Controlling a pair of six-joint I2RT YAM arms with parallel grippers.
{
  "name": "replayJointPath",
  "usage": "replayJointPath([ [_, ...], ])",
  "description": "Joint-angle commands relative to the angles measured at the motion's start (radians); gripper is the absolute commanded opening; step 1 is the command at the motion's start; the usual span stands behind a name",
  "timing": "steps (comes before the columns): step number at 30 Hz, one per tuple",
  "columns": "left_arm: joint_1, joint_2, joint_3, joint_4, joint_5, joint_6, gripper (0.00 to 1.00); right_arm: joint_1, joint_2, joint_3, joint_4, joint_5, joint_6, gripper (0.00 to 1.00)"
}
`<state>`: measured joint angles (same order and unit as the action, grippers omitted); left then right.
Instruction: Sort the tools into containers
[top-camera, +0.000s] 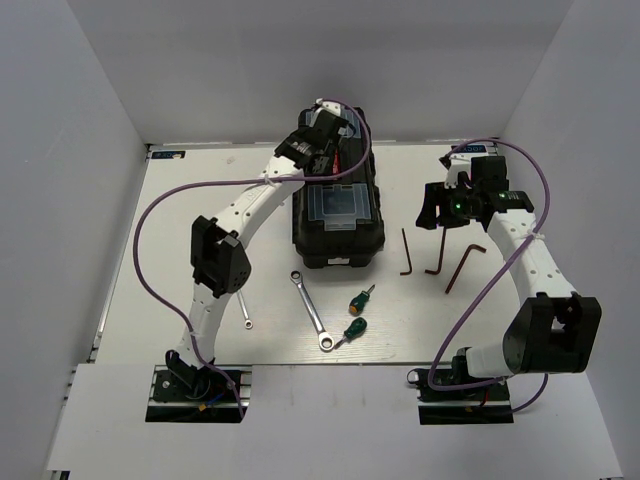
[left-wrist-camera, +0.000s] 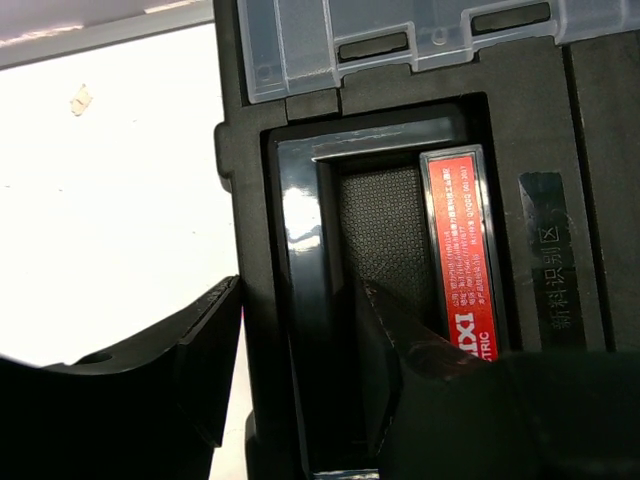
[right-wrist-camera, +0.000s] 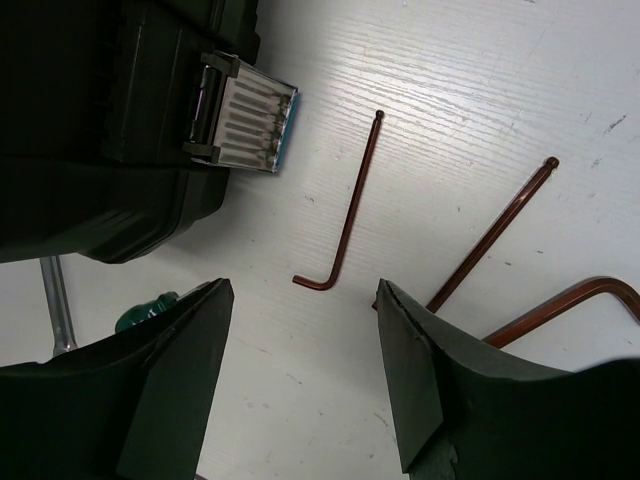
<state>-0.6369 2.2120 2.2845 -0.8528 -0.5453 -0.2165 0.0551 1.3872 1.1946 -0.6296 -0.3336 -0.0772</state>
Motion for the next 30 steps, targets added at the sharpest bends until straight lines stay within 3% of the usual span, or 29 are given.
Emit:
replayJointPath([
  [1,-0.007,-0.028,0.023,-0.066,-0.100,0.086,0.30,-0.001,-0.027,-0.003,0.024,-0.010,0.013,0.66],
  [14,-0.066,-0.037,0.062,-0.028,-0.165,0.138,0.29,-0.005,-0.034,-0.015,0.027,-0.012,0.016,0.66],
  [30,-0.104,-0.026,0.138,-0.014,-0.130,0.138,0.12,-0.009,-0.027,0.003,0.027,-0.051,0.016,0.64],
])
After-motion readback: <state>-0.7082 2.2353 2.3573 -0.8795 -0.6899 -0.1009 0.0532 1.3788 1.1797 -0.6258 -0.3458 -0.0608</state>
